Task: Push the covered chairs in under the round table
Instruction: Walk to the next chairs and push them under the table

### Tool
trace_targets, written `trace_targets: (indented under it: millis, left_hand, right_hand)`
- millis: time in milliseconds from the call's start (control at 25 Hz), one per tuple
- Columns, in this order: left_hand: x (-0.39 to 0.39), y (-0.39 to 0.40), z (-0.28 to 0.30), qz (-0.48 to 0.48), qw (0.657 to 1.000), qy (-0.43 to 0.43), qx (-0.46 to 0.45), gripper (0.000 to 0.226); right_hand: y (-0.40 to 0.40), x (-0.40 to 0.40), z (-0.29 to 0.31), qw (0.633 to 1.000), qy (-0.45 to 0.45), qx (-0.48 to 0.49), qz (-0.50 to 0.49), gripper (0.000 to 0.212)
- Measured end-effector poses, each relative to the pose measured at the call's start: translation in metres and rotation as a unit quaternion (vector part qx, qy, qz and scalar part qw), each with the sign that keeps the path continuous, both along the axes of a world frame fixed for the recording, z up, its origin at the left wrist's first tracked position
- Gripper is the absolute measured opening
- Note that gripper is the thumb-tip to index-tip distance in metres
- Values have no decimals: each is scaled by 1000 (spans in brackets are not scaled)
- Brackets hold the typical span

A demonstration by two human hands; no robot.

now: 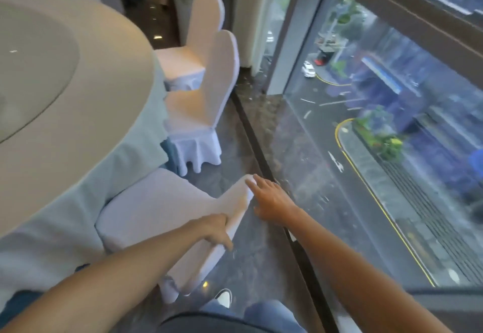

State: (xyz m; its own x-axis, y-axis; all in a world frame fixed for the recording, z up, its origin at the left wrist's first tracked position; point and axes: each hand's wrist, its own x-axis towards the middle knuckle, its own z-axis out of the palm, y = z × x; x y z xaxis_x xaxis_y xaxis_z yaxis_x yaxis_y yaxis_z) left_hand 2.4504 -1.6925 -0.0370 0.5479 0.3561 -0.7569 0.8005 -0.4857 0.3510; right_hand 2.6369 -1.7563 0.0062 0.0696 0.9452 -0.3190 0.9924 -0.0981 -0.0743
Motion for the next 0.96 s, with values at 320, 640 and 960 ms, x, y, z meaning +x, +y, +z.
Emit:
trace_targets:
  millis: [320, 640, 960]
  left_hand:
    - [4, -4, 8, 170, 982, 8, -76, 87]
    - [15, -80, 7, 492, 863, -73, 85, 66]
    - [60, 0, -8, 504, 838, -39, 207, 56]
  right_hand:
    - [82, 26, -56, 944, -44, -96, 312, 53]
    - [94, 31, -66, 916, -8, -40, 399, 28]
    - [208, 53, -69, 905, -31, -18, 425, 35]
